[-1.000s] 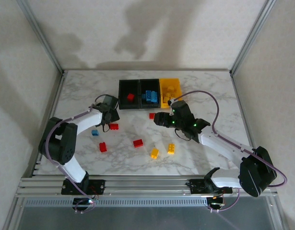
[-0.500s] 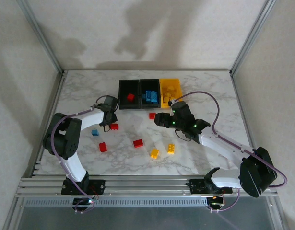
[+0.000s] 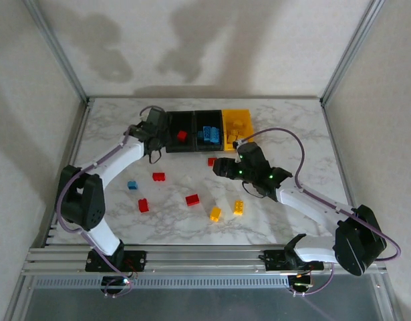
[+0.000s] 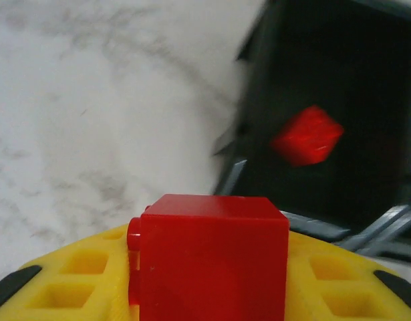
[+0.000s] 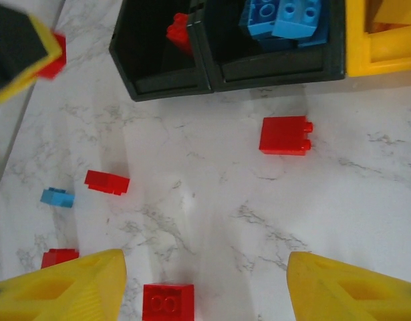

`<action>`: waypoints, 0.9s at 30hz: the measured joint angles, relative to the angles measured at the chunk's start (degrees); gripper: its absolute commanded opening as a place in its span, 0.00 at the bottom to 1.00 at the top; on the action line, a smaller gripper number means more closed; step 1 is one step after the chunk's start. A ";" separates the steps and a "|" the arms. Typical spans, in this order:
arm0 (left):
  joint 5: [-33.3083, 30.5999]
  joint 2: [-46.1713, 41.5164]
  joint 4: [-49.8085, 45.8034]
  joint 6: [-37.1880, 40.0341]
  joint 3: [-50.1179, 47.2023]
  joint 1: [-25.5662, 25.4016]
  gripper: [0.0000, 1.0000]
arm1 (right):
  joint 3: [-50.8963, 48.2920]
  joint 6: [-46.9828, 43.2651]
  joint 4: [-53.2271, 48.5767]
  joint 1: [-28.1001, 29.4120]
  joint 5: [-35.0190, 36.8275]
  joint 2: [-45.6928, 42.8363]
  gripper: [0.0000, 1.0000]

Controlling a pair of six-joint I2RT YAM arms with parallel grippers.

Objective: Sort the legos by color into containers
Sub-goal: Pick up the lego from the middle-left of the table, then place the lego in the container.

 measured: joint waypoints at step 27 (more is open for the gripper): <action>0.59 23.93 -6.10 1.25 19.80 -4.46 0.54 | -2.89 0.46 -0.44 0.13 2.69 -4.50 0.65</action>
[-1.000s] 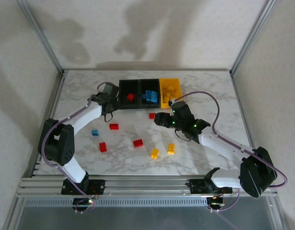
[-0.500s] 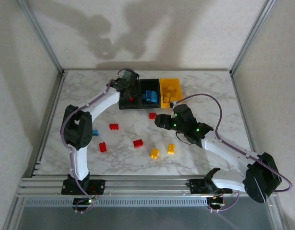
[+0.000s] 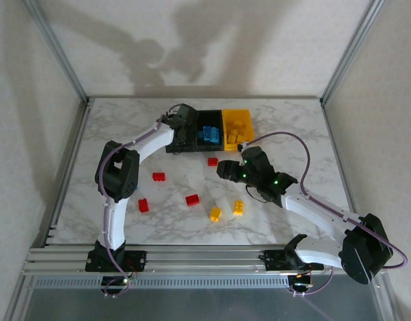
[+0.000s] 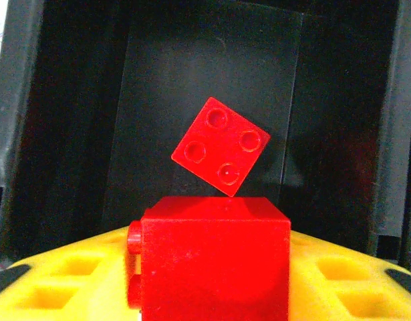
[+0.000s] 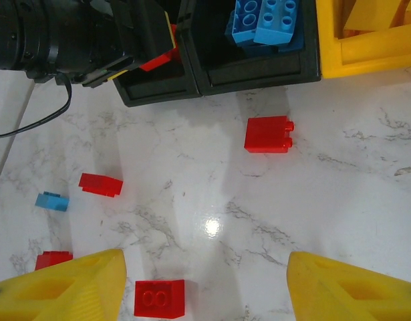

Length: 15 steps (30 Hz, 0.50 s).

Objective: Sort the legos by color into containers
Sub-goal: Place the lego in the container.

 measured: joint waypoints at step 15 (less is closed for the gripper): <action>0.02 -9.01 -0.44 0.11 -2.86 -1.27 0.62 | 0.87 -0.48 -0.37 0.00 -0.04 1.42 0.65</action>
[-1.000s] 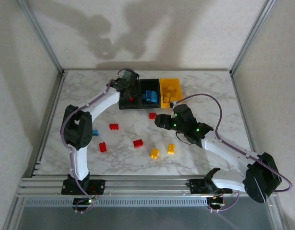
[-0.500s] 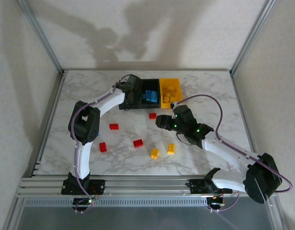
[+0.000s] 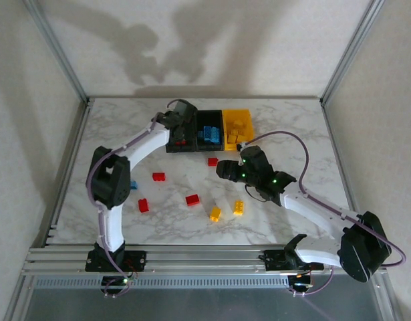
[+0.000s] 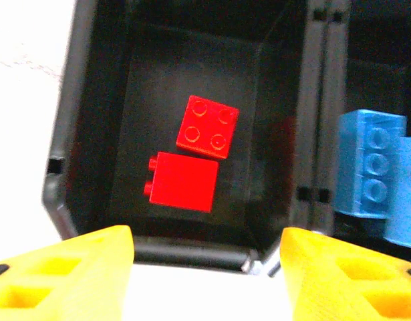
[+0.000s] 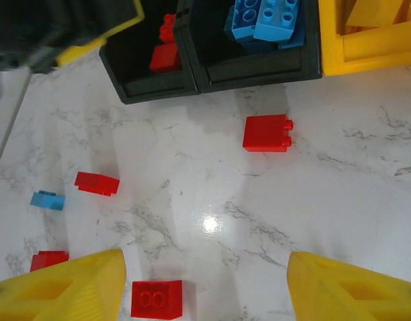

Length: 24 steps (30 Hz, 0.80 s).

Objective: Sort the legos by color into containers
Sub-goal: Place the lego in the container, then pick up the lego from the middle-left of the table.

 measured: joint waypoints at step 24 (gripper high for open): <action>2.23 -22.64 -0.83 5.88 -31.28 1.95 0.82 | 9.97 -8.07 -6.29 1.18 -10.49 5.51 0.68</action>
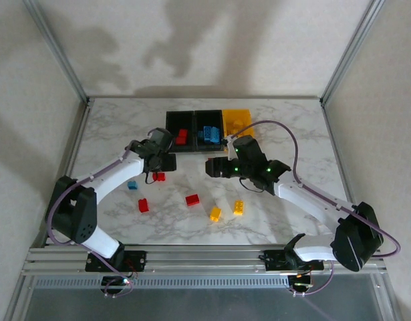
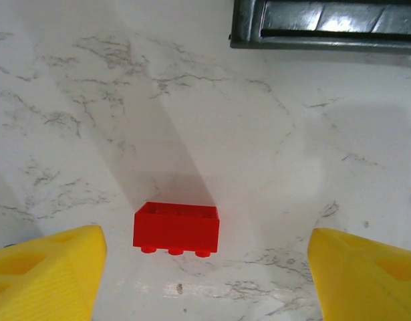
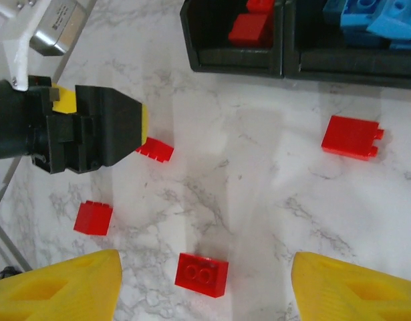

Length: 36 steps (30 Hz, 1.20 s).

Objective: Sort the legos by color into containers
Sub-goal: Pick up the lego from the middle-left of the table.

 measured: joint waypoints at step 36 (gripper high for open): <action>4.28 8.31 1.44 1.57 4.07 1.62 0.28 | -4.37 2.16 3.28 0.48 1.92 -0.31 0.67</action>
